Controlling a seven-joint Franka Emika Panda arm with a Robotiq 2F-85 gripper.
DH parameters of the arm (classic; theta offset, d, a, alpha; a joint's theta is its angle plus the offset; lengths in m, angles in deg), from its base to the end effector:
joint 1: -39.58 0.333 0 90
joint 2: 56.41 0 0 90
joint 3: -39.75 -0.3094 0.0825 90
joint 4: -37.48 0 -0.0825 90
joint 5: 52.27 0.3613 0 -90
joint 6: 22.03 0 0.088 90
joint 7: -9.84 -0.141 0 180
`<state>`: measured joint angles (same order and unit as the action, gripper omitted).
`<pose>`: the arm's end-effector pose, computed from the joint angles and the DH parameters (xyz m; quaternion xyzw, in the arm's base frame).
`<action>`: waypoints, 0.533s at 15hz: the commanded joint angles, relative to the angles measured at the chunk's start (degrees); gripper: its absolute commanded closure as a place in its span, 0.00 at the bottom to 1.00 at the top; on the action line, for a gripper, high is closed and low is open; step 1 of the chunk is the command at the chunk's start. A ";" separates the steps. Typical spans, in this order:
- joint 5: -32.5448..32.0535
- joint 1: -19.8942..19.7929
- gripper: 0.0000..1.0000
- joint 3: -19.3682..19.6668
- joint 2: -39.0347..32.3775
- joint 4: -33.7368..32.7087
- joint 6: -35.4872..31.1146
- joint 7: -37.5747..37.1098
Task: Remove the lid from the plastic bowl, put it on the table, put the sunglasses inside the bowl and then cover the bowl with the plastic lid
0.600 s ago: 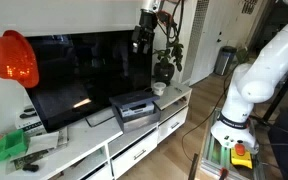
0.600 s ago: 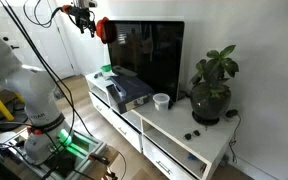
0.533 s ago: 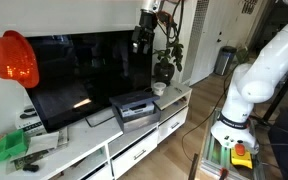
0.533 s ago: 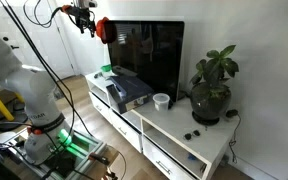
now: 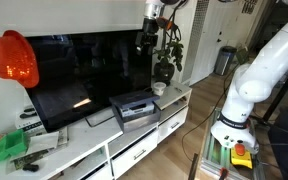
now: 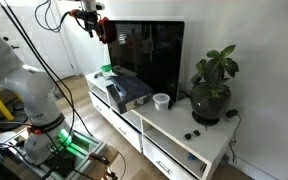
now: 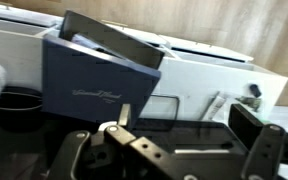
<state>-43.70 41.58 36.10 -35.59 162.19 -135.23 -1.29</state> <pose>0.4440 0.0605 0.5203 -0.9923 0.0725 -0.0714 0.0706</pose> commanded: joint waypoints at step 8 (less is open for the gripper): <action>-19.48 -10.73 0.00 12.03 -6.99 12.78 -25.17 17.77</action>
<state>-63.25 32.20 45.06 -41.81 171.02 -152.49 13.40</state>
